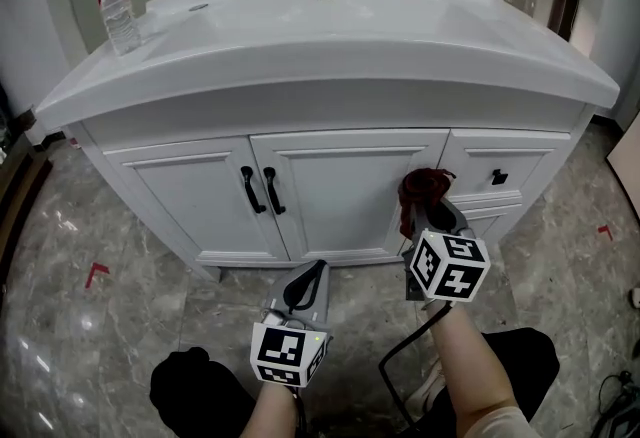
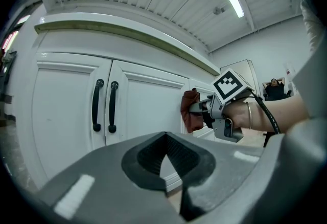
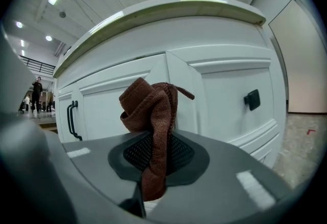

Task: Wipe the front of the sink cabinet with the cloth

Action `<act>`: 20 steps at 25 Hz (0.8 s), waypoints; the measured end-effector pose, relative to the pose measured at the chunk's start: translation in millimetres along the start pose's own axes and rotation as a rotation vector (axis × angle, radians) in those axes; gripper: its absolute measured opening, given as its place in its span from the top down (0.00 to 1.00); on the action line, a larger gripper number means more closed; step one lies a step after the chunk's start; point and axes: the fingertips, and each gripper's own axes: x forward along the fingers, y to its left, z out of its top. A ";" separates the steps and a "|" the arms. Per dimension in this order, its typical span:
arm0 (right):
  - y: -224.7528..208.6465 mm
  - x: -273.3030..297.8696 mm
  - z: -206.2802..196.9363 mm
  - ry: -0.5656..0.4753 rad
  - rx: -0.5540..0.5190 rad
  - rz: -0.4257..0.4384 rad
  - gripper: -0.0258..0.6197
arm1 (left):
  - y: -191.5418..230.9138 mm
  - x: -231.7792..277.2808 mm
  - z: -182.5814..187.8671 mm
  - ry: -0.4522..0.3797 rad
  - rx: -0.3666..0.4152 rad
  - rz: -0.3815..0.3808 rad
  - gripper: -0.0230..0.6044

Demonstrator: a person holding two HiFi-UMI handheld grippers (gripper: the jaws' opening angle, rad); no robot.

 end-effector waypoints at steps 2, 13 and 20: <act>-11.2 -2.5 -1.9 -0.002 0.015 -0.034 0.84 | 2.1 0.1 -1.1 -0.001 0.000 0.006 0.96; 125.0 21.4 -52.5 0.065 -0.013 0.202 0.84 | 57.8 -32.4 -12.6 0.011 -0.027 0.122 0.96; 189.6 47.3 -92.0 0.133 0.009 0.292 0.84 | 82.5 -51.0 -21.1 0.032 -0.035 0.171 0.96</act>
